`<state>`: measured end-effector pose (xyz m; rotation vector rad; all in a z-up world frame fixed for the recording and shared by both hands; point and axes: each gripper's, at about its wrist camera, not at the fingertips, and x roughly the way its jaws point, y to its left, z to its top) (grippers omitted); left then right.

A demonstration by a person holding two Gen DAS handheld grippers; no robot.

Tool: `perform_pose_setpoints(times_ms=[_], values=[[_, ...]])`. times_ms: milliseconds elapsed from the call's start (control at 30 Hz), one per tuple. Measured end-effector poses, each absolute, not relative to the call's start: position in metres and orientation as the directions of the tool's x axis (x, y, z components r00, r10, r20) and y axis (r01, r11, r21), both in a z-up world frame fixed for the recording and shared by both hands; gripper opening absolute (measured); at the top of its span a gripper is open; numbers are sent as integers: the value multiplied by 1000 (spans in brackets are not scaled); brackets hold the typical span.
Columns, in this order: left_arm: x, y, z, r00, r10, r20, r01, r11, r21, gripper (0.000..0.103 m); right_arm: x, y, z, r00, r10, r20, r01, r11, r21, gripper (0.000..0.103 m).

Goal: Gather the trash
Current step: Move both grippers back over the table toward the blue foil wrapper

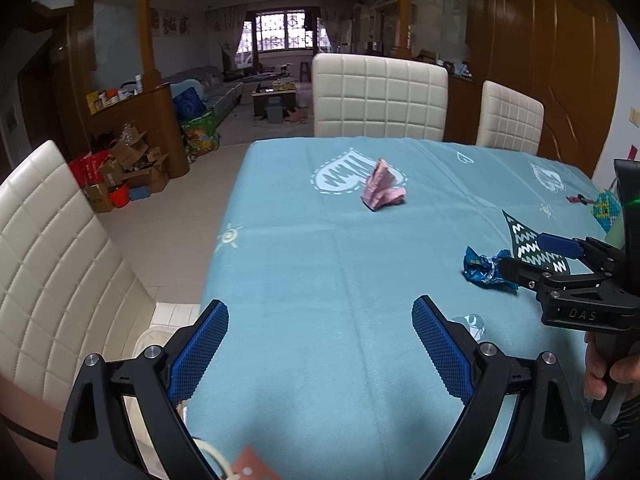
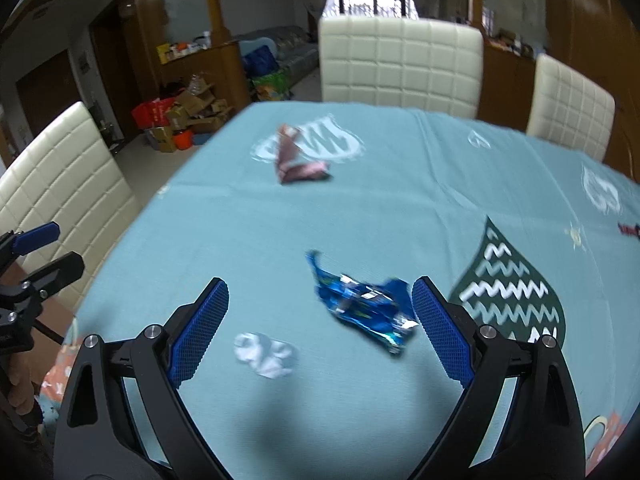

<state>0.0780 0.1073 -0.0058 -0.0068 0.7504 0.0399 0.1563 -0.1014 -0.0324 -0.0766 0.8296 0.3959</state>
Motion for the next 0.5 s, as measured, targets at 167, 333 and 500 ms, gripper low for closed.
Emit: perform_pose_setpoints(times_ms=[167,333,500], values=[[97,85,-14,716,23,-697,10,999,43,91,168,-115,-53,576,306,-758,-362,927,99,92],[117,71,-23,700,19,-714,38,997,63,91,181,-116,-69,543,314,-779,-363,924,119,92],[140,60,-31,683,14,-731,57,996,72,91,197,-114,-80,514,327,-793,-368,919,141,91]])
